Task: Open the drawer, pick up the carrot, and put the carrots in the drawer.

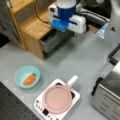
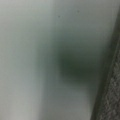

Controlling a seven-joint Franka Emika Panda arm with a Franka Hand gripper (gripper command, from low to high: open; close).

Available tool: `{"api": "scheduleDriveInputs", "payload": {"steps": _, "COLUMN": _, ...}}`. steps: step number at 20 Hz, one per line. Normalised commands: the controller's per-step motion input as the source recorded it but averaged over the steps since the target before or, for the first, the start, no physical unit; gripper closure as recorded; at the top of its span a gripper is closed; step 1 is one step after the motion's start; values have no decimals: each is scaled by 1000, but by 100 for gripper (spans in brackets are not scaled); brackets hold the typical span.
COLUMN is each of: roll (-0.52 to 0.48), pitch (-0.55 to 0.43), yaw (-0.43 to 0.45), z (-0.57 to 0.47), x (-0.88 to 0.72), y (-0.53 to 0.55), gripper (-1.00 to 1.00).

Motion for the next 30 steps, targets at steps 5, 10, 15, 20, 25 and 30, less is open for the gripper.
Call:
{"api": "scheduleDriveInputs", "payload": {"steps": 5, "roll": -47, "pitch": -59, "yaw": -37, "z": -55, "x": -11, "y": 273, "gripper": -100}}
{"api": "scheduleDriveInputs", "payload": {"steps": 10, "roll": -31, "pitch": -72, "yaw": -100, "z": -77, "x": -34, "y": 371, "gripper": -100}}
{"api": "scheduleDriveInputs", "payload": {"steps": 15, "roll": -9, "pitch": -89, "yaw": -126, "z": -86, "x": -53, "y": 387, "gripper": -100}}
{"api": "scheduleDriveInputs", "payload": {"steps": 20, "roll": 10, "pitch": -102, "yaw": -115, "z": -72, "x": -69, "y": 252, "gripper": -100}}
{"api": "scheduleDriveInputs", "payload": {"steps": 25, "roll": 29, "pitch": -102, "yaw": -118, "z": -41, "x": -70, "y": 221, "gripper": -100}}
{"api": "scheduleDriveInputs", "payload": {"steps": 30, "roll": 39, "pitch": -98, "yaw": -153, "z": -48, "x": -63, "y": 345, "gripper": -100}}
